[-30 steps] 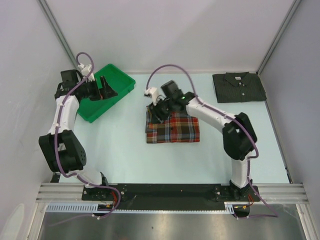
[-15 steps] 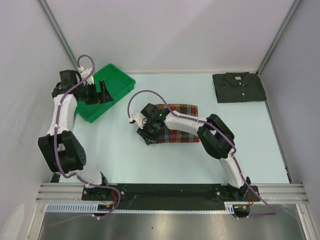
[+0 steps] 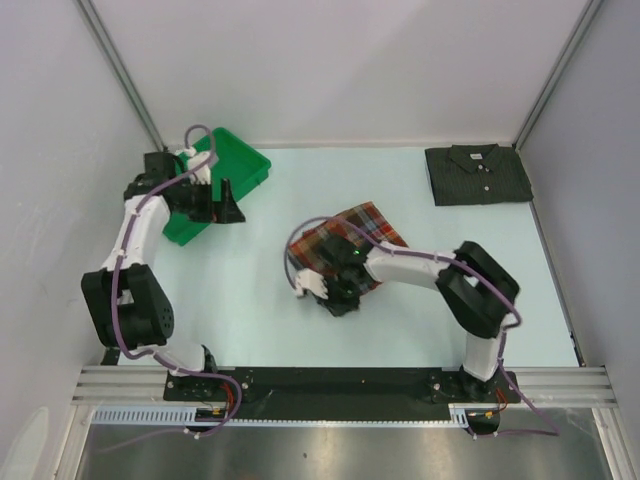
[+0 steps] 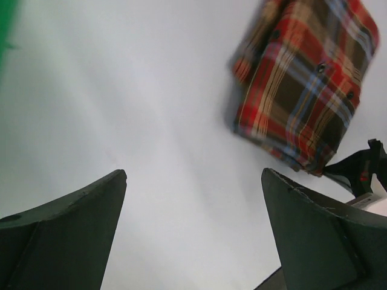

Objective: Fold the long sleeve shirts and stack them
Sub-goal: Fold the shirt

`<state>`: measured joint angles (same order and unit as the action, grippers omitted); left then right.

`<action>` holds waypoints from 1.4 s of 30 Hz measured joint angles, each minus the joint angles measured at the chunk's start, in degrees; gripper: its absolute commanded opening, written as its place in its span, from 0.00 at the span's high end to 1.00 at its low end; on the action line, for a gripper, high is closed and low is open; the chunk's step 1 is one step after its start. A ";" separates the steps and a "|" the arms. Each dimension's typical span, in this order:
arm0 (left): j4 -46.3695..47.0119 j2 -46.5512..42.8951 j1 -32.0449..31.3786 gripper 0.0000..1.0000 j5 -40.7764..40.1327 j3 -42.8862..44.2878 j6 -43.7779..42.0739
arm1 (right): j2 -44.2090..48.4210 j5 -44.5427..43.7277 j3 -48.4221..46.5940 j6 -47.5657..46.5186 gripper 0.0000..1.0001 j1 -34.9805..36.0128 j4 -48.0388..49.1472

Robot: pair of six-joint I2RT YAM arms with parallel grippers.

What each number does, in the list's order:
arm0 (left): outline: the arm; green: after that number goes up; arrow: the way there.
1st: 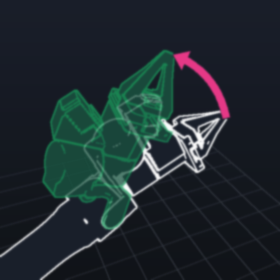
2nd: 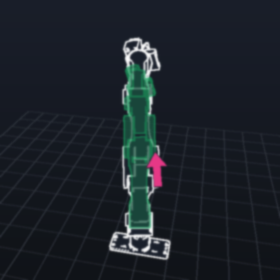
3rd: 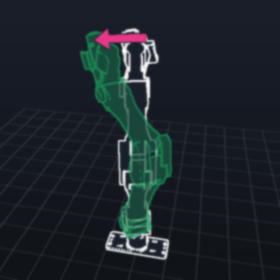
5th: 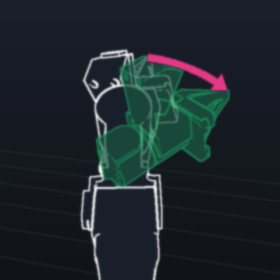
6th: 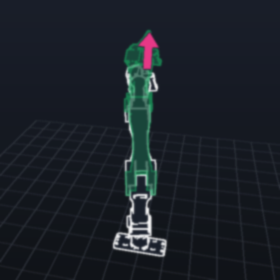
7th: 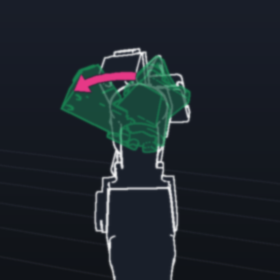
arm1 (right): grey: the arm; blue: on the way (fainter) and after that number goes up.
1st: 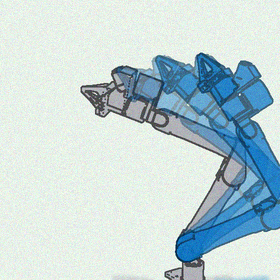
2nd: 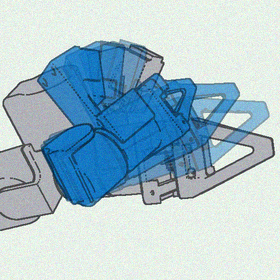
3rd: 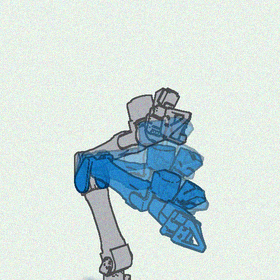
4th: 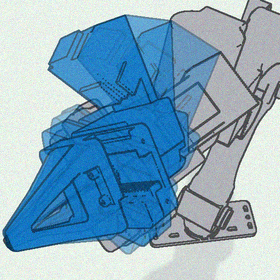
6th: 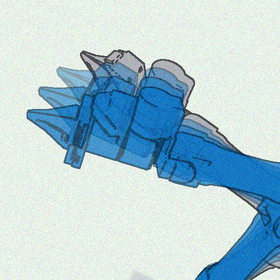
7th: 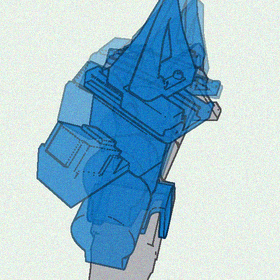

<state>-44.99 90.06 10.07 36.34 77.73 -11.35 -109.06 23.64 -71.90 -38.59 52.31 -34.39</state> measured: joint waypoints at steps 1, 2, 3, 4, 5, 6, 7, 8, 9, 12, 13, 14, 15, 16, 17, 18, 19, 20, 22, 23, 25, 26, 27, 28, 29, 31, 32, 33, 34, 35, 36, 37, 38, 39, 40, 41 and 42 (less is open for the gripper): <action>0.39 -0.02 -1.49 0.00 0.57 -1.36 -0.13 | 3.19 0.07 4.13 -3.52 0.93 -0.11 -2.62; 1.86 0.00 -3.67 0.01 1.60 -3.48 0.44 | 5.68 -0.04 7.43 -6.14 0.89 -0.22 -5.14; 2.84 0.09 -5.49 0.01 2.51 -5.14 1.01 | 7.67 -0.09 9.75 -7.93 0.77 -0.35 -6.51; 4.22 0.48 -7.76 0.01 4.02 -7.13 2.12 | 9.73 -0.79 12.15 -9.75 0.70 -0.61 -8.74; 6.19 1.11 -10.05 0.01 5.88 -9.01 3.65 | 11.58 -1.40 14.27 -11.23 0.62 -1.03 -11.61; 8.15 2.21 -12.55 0.01 7.37 -10.62 5.05 | 13.46 -2.21 16.33 -12.79 0.54 -1.60 -14.25; 9.92 3.74 -14.84 0.01 8.41 -11.76 6.64 | 15.10 -3.10 17.86 -13.75 0.50 -2.38 -16.06; 11.76 5.53 -17.03 0.02 9.38 -12.37 8.17 | 16.52 -4.15 19.04 -14.36 0.45 -3.37 -17.51; 13.75 7.52 -18.97 0.03 10.01 -12.70 9.66 | 17.97 -5.55 20.06 -15.17 0.41 -4.74 -18.69; 20.55 12.85 -22.97 0.12 11.26 -13.27 15.26 | 21.44 -8.37 20.87 -16.33 0.37 -9.33 -21.66; 22.62 14.38 -23.52 0.16 11.58 -13.42 17.05 | 22.32 -8.81 20.37 -16.33 0.36 -10.80 -22.49; 24.28 15.65 -23.67 0.19 11.76 -13.46 18.14 | 22.86 -9.03 19.65 -16.13 0.35 -11.82 -23.19; 25.92 17.18 -23.65 0.20 11.85 -13.16 19.10 | 23.39 -9.07 18.47 -15.50 0.36 -12.94 -23.87; 26.91 18.80 -23.47 0.24 11.80 -12.35 19.47 | 23.69 -8.96 16.83 -14.60 0.36 -13.97 -24.41; 27.08 20.65 -23.26 0.24 11.82 -10.88 19.39 | 23.69 -8.61 14.80 -13.57 0.36 -14.97 -24.87; 26.69 22.60 -23.06 0.25 11.76 -8.66 19.10 | 23.67 -8.13 12.76 -12.09 0.36 -15.80 -24.79; 25.81 24.81 -22.93 0.25 11.67 -5.64 17.92 | 23.63 -7.63 10.73 -10.71 0.36 -16.70 -24.61; 25.16 26.25 -22.88 0.25 11.58 -3.52 16.81 | 23.56 -7.06 8.90 -9.44 0.36 -17.57 -24.48; 22.29 29.09 -22.71 0.24 11.54 1.77 13.55 | 22.99 -6.03 5.51 -6.88 0.36 -19.76 -24.11; 21.07 29.90 -22.67 0.24 11.52 3.48 11.63 | 22.43 -5.64 3.91 -5.73 0.36 -20.92 -23.98; 18.12 30.51 -22.64 0.24 11.80 4.94 8.20 | 21.20 -5.18 1.95 -3.80 0.36 -22.67 -23.67; 16.52 30.69 -22.64 0.25 12.15 5.09 6.67 | 20.59 -5.16 1.49 -3.13 0.37 -23.61 -23.65; 14.88 31.10 -22.64 0.25 12.90 5.11 5.53 | 20.09 -5.16 1.27 -2.43 0.37 -24.39 -23.67; 13.51 31.67 -22.64 0.25 14.38 5.14 5.03 | 19.63 -5.16 1.18 -1.84 0.36 -25.09 -23.71; 12.61 32.30 -22.67 0.25 16.55 5.11 5.03 | 19.26 -5.16 1.11 -1.36 0.37 -25.68 -23.80; 12.15 33.16 -22.80 0.26 19.82 4.72 6.29 | 18.53 -5.18 0.74 -0.33 0.36 -26.53 -23.98; 12.55 33.38 -22.91 0.27 21.40 3.96 7.23 | 18.27 -5.18 0.50 0.00 0.37 -26.77 -24.04; 13.09 33.42 -23.06 0.28 22.67 2.95 8.52 | 17.92 -5.16 0.00 0.42 0.37 -27.04 -24.28; 13.90 33.40 -23.30 0.28 23.67 1.79 9.88 | 17.75 -5.14 -0.46 0.72 0.36 -27.17 -24.33; 14.80 33.29 -23.52 0.29 24.57 0.59 11.23 | 17.68 -5.11 -0.83 0.96 0.36 -27.19 -24.37; 15.45 33.29 -23.76 0.29 25.53 -0.37 12.59 | 17.66 -5.01 -1.31 1.31 0.36 -27.21 -24.50; 15.82 33.31 -23.96 0.29 26.16 -0.96 13.77 | 17.66 -4.87 -1.75 1.57 0.37 -27.21 -24.59; 16.26 33.40 -24.09 0.29 26.56 -1.29 14.78 | 17.66 -4.72 -2.03 1.88 0.37 -27.21 -24.57; 16.63 33.51 -24.15 0.29 26.80 -1.38 15.67 | 17.66 -4.68 -2.29 2.25 0.37 -27.21 -24.57; 17.27 33.73 -24.17 0.30 26.95 -1.40 16.98 | 17.66 -4.68 -2.43 2.64 0.36 -27.21 -24.59; 17.75 33.86 -24.17 0.32 27.10 -1.44 17.86 | 17.66 -4.66 -2.47 2.91 0.36 -27.21 -24.63; 18.43 33.99 -24.20 0.35 27.15 -1.51 19.06 | 17.66 -4.66 -2.47 3.08 0.36 -27.21 -24.70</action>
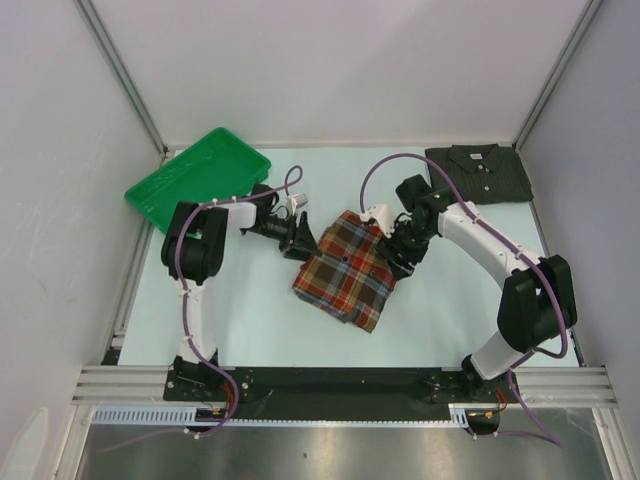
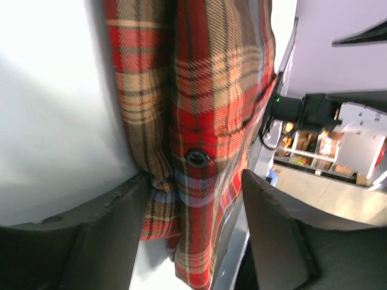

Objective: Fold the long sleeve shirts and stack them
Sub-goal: Fold the shirt

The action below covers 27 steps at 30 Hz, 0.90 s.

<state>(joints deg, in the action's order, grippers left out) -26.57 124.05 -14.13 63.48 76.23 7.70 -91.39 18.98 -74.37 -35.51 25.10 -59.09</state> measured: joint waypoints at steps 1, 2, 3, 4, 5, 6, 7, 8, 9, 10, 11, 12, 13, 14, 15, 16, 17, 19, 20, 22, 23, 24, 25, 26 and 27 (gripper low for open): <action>0.83 0.17 0.00 0.37 -0.02 -0.04 1.18 | 0.00 -0.02 0.00 0.15 0.37 0.00 -0.15; 1.77 0.31 -0.07 0.41 -0.24 -0.13 2.43 | 0.00 -0.02 0.00 0.22 0.37 0.00 -0.26; 2.84 0.39 -0.15 0.44 -0.48 -0.28 3.56 | 0.00 -0.04 0.00 0.33 0.37 0.00 -0.39; 3.85 0.42 -0.24 0.46 -0.96 -0.48 4.55 | 0.00 -0.04 0.00 0.46 0.38 0.00 -0.48; 4.68 0.42 -0.37 0.48 -1.49 -0.59 5.57 | 0.00 -0.04 0.00 0.59 0.37 0.00 -0.55; 5.60 0.42 -0.52 0.46 -2.32 -0.70 6.36 | 0.00 -0.04 0.00 0.61 0.37 0.00 -0.59; 6.23 0.42 -0.63 0.42 -3.04 -0.81 7.02 | 0.02 -0.04 0.00 0.68 0.38 0.00 -0.63; 6.64 0.35 -0.72 0.31 -3.56 -0.87 7.48 | 0.00 -0.04 0.00 0.83 0.38 0.02 -0.63; 7.13 -0.04 -0.70 0.27 -3.80 -1.33 7.93 | 0.00 -0.02 0.00 0.90 0.38 0.02 -0.63; 7.48 -0.66 -0.59 0.24 -4.00 -1.81 7.91 | 0.02 0.00 -0.04 1.01 0.39 0.13 -0.63; 7.63 -1.77 -0.39 0.18 -3.93 -2.47 7.96 | 0.00 0.02 -0.13 1.03 0.40 0.33 -0.66; 7.76 -3.32 -0.26 0.15 -5.11 -3.34 7.50 | 0.00 0.02 -0.39 1.07 0.41 0.46 -0.63; 7.69 -5.05 -0.02 0.11 -6.67 -4.44 6.78 | -0.02 0.09 -0.76 1.33 0.42 0.72 -0.57; 7.45 -6.45 0.35 0.02 -7.89 -5.29 5.75 | -0.17 0.22 -1.40 1.62 0.43 1.07 -0.52; 7.17 -8.17 0.96 0.00 -9.42 -6.40 4.70 | -0.63 0.63 -2.36 2.19 0.44 1.57 -0.39; 6.60 -10.05 1.88 0.00 -10.73 -7.67 3.41 | -1.33 1.09 -3.48 2.89 0.46 2.16 0.11; 6.01 -11.10 2.51 0.01 -11.74 -8.28 2.03 | -2.27 1.46 -4.52 3.78 0.47 2.84 1.03; 5.55 -12.74 3.61 0.00 -13.38 -9.62 0.02 | -4.85 1.99 -6.32 5.49 0.49 4.15 3.04; 5.49 -13.16 3.96 0.00 -13.68 -10.23 -0.68 | -6.40 2.25 -6.97 6.49 0.50 4.55 4.33; 5.92 -13.40 4.04 0.01 -13.75 -10.67 -0.98 | -9.44 2.56 -7.67 8.09 0.53 5.31 6.51; 6.29 -13.46 3.82 0.01 -13.75 -10.82 -1.18 | -11.19 2.62 -7.87 8.90 0.53 5.51 7.80; 6.58 -13.46 3.50 0.00 -13.73 -10.86 -1.25 | -13.18 2.47 -7.91 9.46 0.54 5.53 9.16; 6.97 -13.46 2.99 0.00 -13.75 -10.86 -1.25 | -15.65 2.19 -7.96 10.08 0.54 5.42 10.34; 7.28 -13.46 2.51 0.01 -13.77 -10.91 -1.27 | -17.20 1.92 -7.96 10.29 0.54 5.31 11.02; 8.11 -13.46 1.90 0.01 -13.68 -11.19 -1.22 | -18.93 1.68 -7.96 10.51 0.54 5.16 11.72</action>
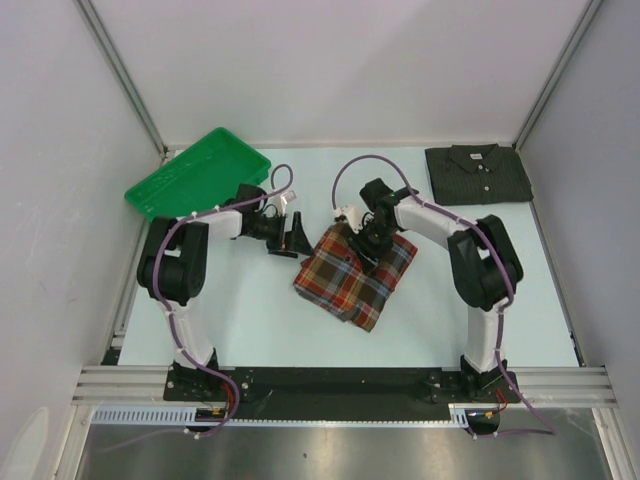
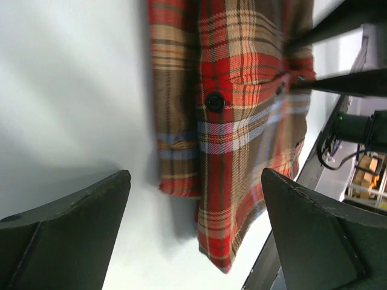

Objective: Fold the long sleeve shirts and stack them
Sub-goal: Fold the shirt

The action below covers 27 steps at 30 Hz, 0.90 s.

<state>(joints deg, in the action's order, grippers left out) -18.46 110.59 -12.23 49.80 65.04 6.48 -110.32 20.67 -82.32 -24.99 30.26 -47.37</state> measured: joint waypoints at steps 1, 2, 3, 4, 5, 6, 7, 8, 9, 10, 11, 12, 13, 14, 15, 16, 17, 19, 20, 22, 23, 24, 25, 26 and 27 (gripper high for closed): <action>0.76 -0.02 -0.61 0.01 0.20 -0.39 0.07 | -1.92 -0.13 0.00 0.13 0.55 -0.24 0.55; 1.57 -0.07 -1.20 0.01 0.50 -0.85 0.11 | -3.45 -0.20 0.00 0.35 0.55 -0.44 1.05; 2.62 -0.24 -1.84 0.01 0.98 -1.51 0.24 | -4.28 0.33 -0.35 0.63 0.56 -0.63 0.92; 3.21 -0.28 -2.23 0.02 1.29 -1.88 0.55 | -4.26 0.39 -0.66 0.81 0.56 -0.81 0.81; 3.91 -0.35 -2.62 0.02 1.62 -2.25 0.85 | -4.24 0.37 -0.76 0.83 0.57 -0.87 0.83; 4.50 -0.33 -2.91 0.03 1.90 -2.45 1.18 | -4.35 0.39 -0.76 0.83 0.57 -0.92 0.85; 4.87 -0.22 -3.06 0.03 2.03 -2.47 1.62 | -4.42 0.37 -0.76 0.83 0.57 -0.94 0.85; 5.35 0.02 -3.19 0.04 2.14 -2.47 2.10 | -4.42 0.39 -0.76 0.81 0.57 -0.96 0.85; 5.97 0.37 -3.26 0.05 2.58 -2.43 2.56 | -4.42 0.39 -0.76 0.81 0.57 -0.96 0.85; 6.36 0.68 -3.30 0.05 3.02 -2.32 2.95 | -4.42 0.39 -0.76 0.81 0.57 -0.96 0.85; 6.88 1.11 -3.41 0.06 3.45 -2.14 3.56 | -4.42 0.37 -0.76 0.81 0.57 -0.90 0.87; 7.39 1.53 -3.54 0.07 3.76 -1.90 4.20 | -4.42 0.35 -0.76 0.81 0.57 -0.90 0.87; 8.13 1.88 -3.65 0.08 4.13 -1.77 4.90 | -4.42 0.35 -0.76 0.81 0.57 -0.85 0.87; 8.87 2.16 -3.78 0.09 4.42 -1.70 5.62 | -4.42 0.35 -0.74 0.81 0.57 -0.85 0.87; 9.68 2.40 -3.93 0.10 4.48 -1.70 6.38 | -4.42 0.37 -0.74 0.81 0.57 -0.85 0.90; 10.58 2.67 -4.04 0.11 4.57 -1.70 7.21 | -4.42 0.37 -0.74 0.81 0.57 -0.85 0.90; 11.34 2.86 -4.09 0.12 4.68 -1.68 8.02 | -4.42 0.37 -0.74 0.81 0.57 -0.85 0.90; 13.31 3.72 -4.17 0.13 5.05 -1.53 9.92 | -4.42 0.35 -0.72 0.79 0.57 -0.85 0.92; 14.08 4.44 -4.22 0.13 5.55 -1.07 10.88 | -4.42 0.35 -0.70 0.79 0.57 -0.85 0.94; 15.87 6.27 -4.26 0.13 6.64 0.39 12.94 | -4.42 0.37 -0.68 0.76 0.57 -0.85 0.96; 16.98 7.19 -4.31 0.13 7.28 1.14 13.86 | -4.39 0.37 -0.68 0.76 0.57 -0.85 0.96; 18.05 7.96 -4.35 0.12 7.65 1.77 14.71 | -4.39 0.37 -0.68 0.76 0.57 -0.85 0.96; 19.02 8.68 -4.42 0.12 7.91 2.38 15.41 | -4.39 0.37 -0.68 0.76 0.57 -0.85 0.96; 19.82 9.31 -4.50 0.12 8.13 3.02 16.02 | -4.39 0.37 -0.68 0.79 0.57 -0.85 0.96; 20.65 9.99 -4.57 0.14 8.41 3.72 16.59 | -4.39 0.37 -0.68 0.76 0.57 -0.85 0.96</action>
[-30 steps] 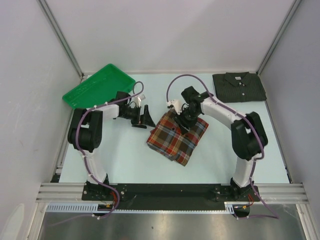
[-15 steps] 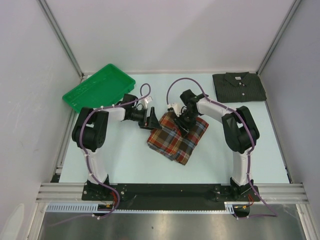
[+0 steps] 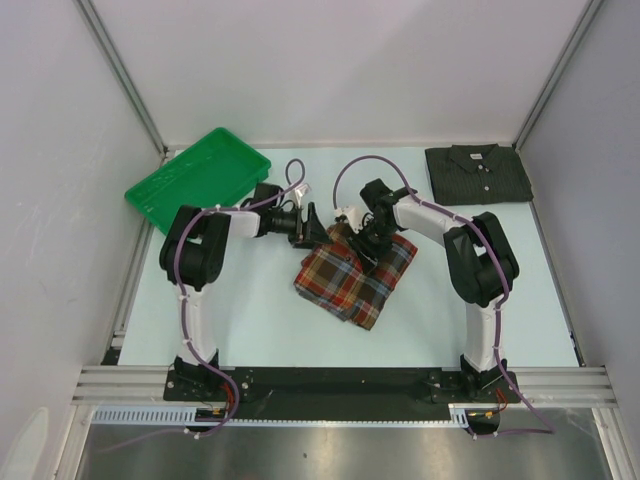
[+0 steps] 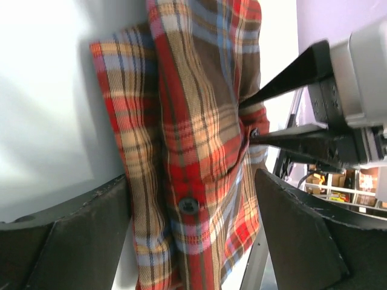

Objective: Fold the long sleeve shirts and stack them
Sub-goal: Fold the shirt

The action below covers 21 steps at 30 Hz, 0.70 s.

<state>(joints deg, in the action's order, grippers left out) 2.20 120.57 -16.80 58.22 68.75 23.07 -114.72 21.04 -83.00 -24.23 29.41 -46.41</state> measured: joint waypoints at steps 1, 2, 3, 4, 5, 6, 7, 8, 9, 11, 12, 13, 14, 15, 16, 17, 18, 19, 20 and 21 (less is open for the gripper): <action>0.46 0.37 -0.09 0.15 0.11 0.39 0.31 | 0.00 0.00 0.00 0.00 0.57 0.00 0.00; 0.79 0.66 -0.15 0.18 0.22 0.68 0.52 | 0.00 0.00 0.00 0.00 0.57 0.00 0.00; 1.20 0.90 -0.24 0.20 0.26 0.85 0.72 | 0.00 0.00 -0.02 0.00 0.57 0.00 0.00; 1.55 0.96 -0.33 0.23 0.15 0.87 0.83 | 0.00 0.00 -0.02 0.00 0.57 -0.02 0.00; 1.55 0.96 -0.33 0.33 0.02 0.85 0.81 | 0.00 0.00 -0.02 0.02 0.56 -0.02 0.00; 1.53 0.96 -0.35 0.37 -0.35 0.79 0.63 | 0.00 0.00 -0.02 0.02 0.56 -0.07 -0.02; 1.42 0.94 -0.37 0.40 -0.59 0.70 0.61 | 0.00 0.02 -0.02 0.02 0.55 -0.07 0.00; 0.83 0.92 -0.42 0.43 -1.33 0.57 -0.13 | 0.00 0.07 -0.02 0.04 0.55 -0.11 0.00; -0.22 0.90 -0.46 0.43 -1.57 0.57 -0.76 | 0.00 0.17 -0.04 0.04 0.55 -0.13 0.00; -2.03 0.76 -0.70 0.53 -2.36 0.59 -1.70 | 0.00 0.37 -0.07 0.17 0.52 -0.15 -0.02; -2.64 0.55 -0.87 0.60 -2.56 0.59 -2.14 | 0.00 0.46 -0.09 0.26 0.52 -0.15 -0.07; -3.30 0.33 -1.01 0.67 -3.26 0.59 -2.56 | 0.02 0.48 -0.11 0.35 0.50 -0.17 -0.11; -4.24 0.20 -1.20 0.88 -4.22 0.59 -3.15 | 0.09 0.55 -0.20 0.50 0.49 -0.15 -0.20; -5.31 0.17 -1.31 0.95 -4.96 0.63 -3.80 | 0.20 0.63 -0.24 0.70 0.49 -0.17 -0.28; -6.82 0.15 -1.42 1.00 -5.73 0.96 -4.33 | 0.33 0.76 -0.26 0.81 0.48 -0.24 -0.33; -8.02 0.04 -1.46 1.00 -6.45 1.36 -4.85 | 0.68 0.85 -0.26 0.94 0.48 -0.37 -0.28; -10.27 -0.17 -1.46 1.00 -7.58 2.38 -5.77 | 1.18 0.85 -0.26 1.18 0.47 -0.63 -0.31; -12.92 -0.50 -1.64 1.00 -9.09 3.74 -7.13 | 1.90 0.66 -0.17 1.33 0.47 -1.05 -0.26; -15.69 -0.85 -1.92 1.00 -11.06 5.27 -8.61 | 3.08 0.46 0.17 1.46 0.46 -1.66 -0.09; -18.62 -1.20 -2.19 1.00 -13.20 6.95 -10.12 | 4.26 0.28 0.63 1.55 0.45 -2.27 -0.07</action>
<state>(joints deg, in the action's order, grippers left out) -16.43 119.37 -18.98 45.01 75.70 12.95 -110.45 21.32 -82.37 -22.68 27.14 -46.48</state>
